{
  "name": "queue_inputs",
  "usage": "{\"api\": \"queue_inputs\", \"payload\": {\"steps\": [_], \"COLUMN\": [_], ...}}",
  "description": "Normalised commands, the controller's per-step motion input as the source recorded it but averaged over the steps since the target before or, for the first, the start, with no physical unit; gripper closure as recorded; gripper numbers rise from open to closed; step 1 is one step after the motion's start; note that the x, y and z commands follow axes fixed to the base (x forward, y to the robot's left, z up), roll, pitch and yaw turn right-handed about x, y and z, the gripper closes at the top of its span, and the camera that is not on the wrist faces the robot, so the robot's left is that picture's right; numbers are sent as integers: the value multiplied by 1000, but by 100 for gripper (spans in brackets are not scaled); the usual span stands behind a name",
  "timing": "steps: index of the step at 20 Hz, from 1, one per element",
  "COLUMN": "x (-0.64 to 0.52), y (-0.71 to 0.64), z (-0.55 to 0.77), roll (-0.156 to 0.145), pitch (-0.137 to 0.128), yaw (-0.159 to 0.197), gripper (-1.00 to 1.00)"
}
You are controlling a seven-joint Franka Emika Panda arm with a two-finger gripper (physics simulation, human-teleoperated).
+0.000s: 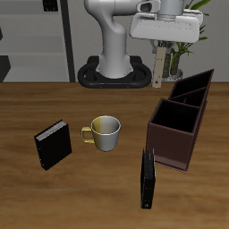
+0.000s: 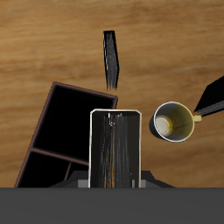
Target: Place the yellow book into the left desk caddy's right compartment
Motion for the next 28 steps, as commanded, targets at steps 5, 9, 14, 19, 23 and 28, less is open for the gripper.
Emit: {"api": "queue_inputs", "payload": {"steps": [5, 9, 14, 19, 23, 28], "x": [249, 151, 155, 66, 39, 75], "y": [146, 110, 227, 339, 230, 87], "z": [-38, -70, -112, -123, -62, -80], "roll": [9, 9, 23, 52, 34, 9], "pitch": [-10, 17, 15, 18, -14, 4], "yaw": [-1, -14, -8, 3, 15, 15], "gripper": [100, 100, 100, 100, 100, 100]}}
